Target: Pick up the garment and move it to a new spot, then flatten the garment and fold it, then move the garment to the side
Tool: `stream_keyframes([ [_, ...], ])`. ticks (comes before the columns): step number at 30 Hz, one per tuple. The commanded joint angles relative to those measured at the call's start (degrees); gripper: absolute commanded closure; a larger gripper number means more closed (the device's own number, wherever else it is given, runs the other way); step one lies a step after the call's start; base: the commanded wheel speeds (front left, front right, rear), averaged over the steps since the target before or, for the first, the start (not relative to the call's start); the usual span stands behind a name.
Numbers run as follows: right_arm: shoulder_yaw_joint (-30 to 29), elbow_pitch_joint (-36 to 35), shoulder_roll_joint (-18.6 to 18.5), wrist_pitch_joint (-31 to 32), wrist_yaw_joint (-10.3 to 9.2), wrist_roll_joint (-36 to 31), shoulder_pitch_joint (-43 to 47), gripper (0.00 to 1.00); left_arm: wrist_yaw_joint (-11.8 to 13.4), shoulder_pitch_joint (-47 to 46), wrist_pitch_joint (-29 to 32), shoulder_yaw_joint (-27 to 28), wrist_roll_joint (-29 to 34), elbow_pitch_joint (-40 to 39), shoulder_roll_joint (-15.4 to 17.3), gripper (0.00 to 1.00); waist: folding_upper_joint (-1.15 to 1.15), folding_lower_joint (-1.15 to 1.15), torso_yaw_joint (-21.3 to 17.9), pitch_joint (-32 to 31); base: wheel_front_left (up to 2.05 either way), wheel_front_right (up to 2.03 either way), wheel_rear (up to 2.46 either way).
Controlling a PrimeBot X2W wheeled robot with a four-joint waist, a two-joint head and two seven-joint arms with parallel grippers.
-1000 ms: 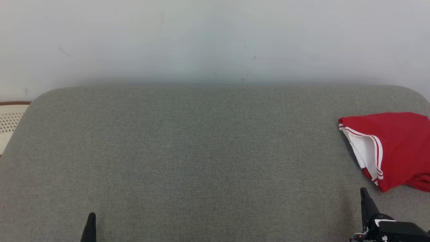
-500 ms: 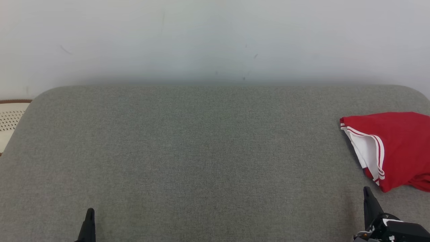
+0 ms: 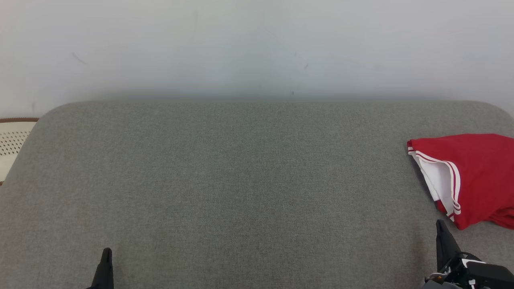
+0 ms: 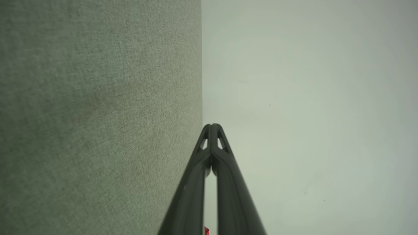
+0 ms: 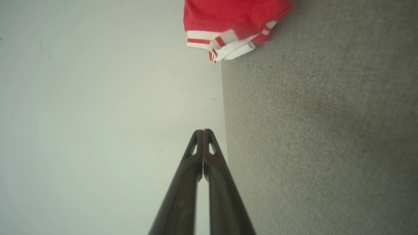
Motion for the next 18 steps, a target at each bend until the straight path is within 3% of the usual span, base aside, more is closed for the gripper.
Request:
stream_keyframes([
  [1, -0.1, -0.2, 0.2, 0.1, 0.02, 0.2, -0.1, 1.00, -0.1, -0.3, 0.2, 0.2, -0.2, 0.3, 0.2, 1.00, 0.00, 0.00, 0.0, 0.0, 0.00, 0.00, 0.00],
  [18, -0.3, -0.2, 0.3, 0.3, 0.02, -0.1, -0.1, 1.00, -0.1, -0.3, 0.2, 0.2, -0.2, 0.3, 0.2, 1.00, 0.00, 0.00, 0.0, 0.0, 0.00, 0.00, 0.00],
])
